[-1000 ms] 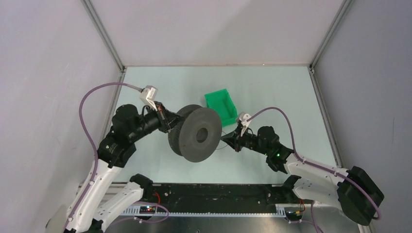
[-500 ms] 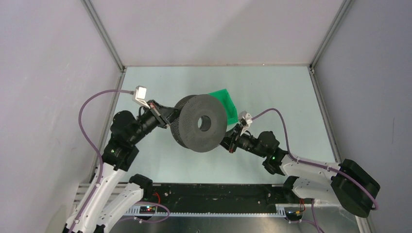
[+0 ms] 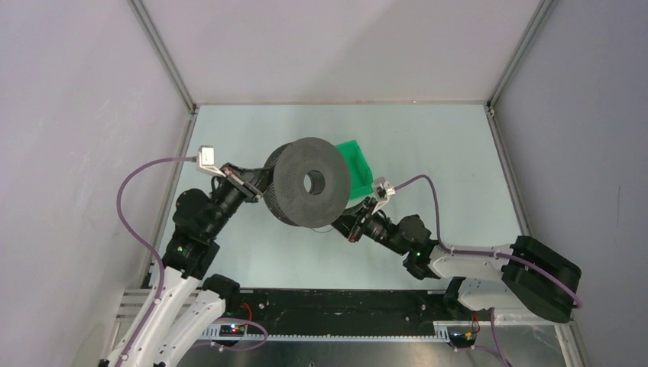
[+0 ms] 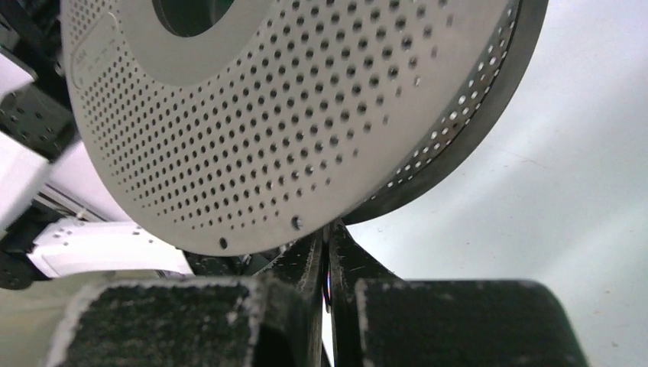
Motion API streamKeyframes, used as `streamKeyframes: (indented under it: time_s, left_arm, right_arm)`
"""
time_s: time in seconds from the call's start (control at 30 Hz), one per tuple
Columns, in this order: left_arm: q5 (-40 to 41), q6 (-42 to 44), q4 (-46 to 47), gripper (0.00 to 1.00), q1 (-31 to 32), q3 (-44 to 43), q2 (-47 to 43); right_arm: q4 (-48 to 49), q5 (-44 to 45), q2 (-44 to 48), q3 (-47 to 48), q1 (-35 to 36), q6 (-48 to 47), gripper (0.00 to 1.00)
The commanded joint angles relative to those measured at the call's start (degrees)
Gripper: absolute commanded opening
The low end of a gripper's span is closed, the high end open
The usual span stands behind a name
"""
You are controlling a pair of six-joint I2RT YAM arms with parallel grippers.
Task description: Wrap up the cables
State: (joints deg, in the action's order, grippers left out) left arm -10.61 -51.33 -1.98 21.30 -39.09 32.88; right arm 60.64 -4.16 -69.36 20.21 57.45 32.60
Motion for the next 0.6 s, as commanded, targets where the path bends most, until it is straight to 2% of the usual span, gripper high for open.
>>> streamKeyframes:
  time_s: [0.0,0.27,0.57]
  left_arm:
    - [5.49,-6.27,10.01,0.0,-0.38,1.99,-3.28]
    - [7.92,-9.74,15.65,0.0,-0.33,6.83,-4.69]
    - [8.53,-11.25,24.14,0.0,-0.3,11.1,-5.17]
  right_arm:
    - [8.89,4.06,-2.95,0.09,1.54,4.84,0.08]
    - [15.86,7.59,-7.49,1.92,3.18,8.15,0.07]
    - [22.56,6.32,-13.22,5.25,4.92,11.83,0.04]
